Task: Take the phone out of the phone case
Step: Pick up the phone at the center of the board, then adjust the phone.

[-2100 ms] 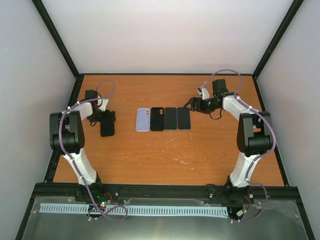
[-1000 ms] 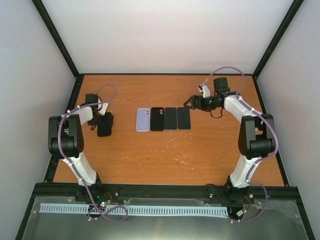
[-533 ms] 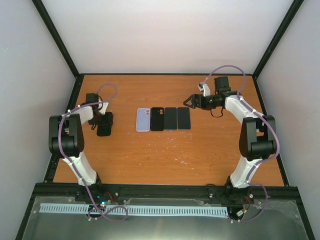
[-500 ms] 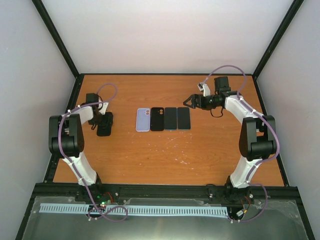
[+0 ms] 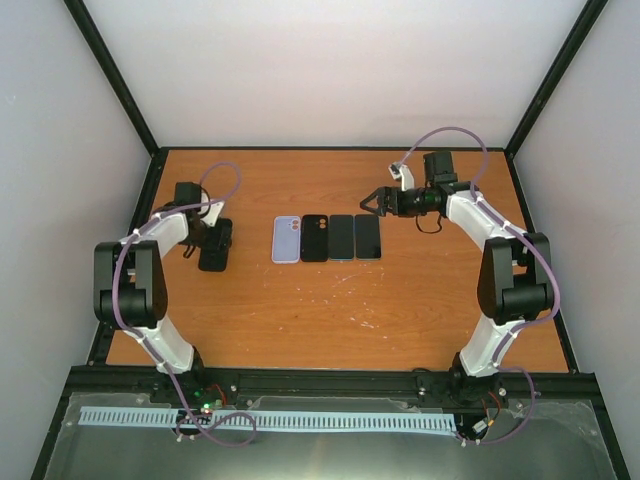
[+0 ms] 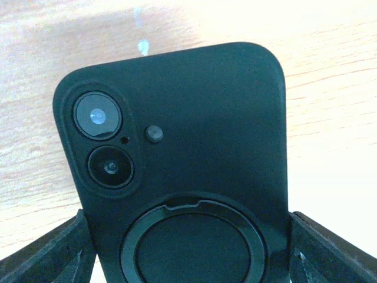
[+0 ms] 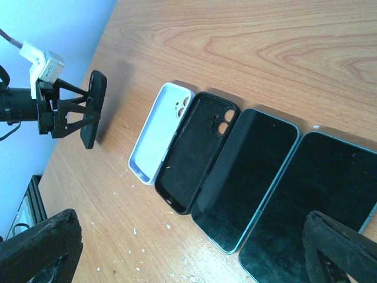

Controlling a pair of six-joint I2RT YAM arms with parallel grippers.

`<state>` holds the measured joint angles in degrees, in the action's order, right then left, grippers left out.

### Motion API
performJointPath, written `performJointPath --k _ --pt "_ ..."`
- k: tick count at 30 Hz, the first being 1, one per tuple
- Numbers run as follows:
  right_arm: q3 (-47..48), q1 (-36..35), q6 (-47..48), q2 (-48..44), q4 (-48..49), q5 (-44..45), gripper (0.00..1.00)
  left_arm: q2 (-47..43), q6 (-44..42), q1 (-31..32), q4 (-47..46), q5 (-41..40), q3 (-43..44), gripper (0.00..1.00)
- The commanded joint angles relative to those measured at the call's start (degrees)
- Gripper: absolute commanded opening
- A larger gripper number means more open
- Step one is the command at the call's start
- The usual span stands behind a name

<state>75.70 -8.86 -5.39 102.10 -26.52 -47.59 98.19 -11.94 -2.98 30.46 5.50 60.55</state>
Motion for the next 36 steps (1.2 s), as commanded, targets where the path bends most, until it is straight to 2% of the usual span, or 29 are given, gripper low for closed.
performJointPath --k 1,7,12,19,25,31,36 --pt "1.38 -1.18 -0.57 -1.65 1.61 -1.61 1.00 -3.91 -1.66 2.29 0.61 1.86 1.40 0.38" --pt "1.08 -2.38 -2.28 -1.47 3.13 -3.88 0.99 -7.79 -2.05 6.17 1.03 4.18 1.12 0.35" --pt "0.76 -4.17 -5.31 -1.22 5.42 -8.38 0.97 -12.12 -2.36 13.52 1.34 5.94 1.97 0.35" --pt "0.93 -9.00 -9.65 -1.16 8.42 -12.53 0.95 -11.97 -1.49 23.09 2.52 7.53 7.05 0.35" --pt "2.06 -12.90 -11.51 0.99 7.12 -12.34 0.91 -9.96 -1.63 31.12 2.46 4.32 10.38 0.34" --pt "2.06 -14.40 -12.42 2.31 7.45 -13.23 0.77 -8.44 -2.05 35.50 2.43 3.12 12.19 0.34" --pt "2.10 -15.12 -12.37 2.88 7.09 -12.78 0.54 -7.60 -2.47 37.48 2.20 2.73 13.88 0.34"
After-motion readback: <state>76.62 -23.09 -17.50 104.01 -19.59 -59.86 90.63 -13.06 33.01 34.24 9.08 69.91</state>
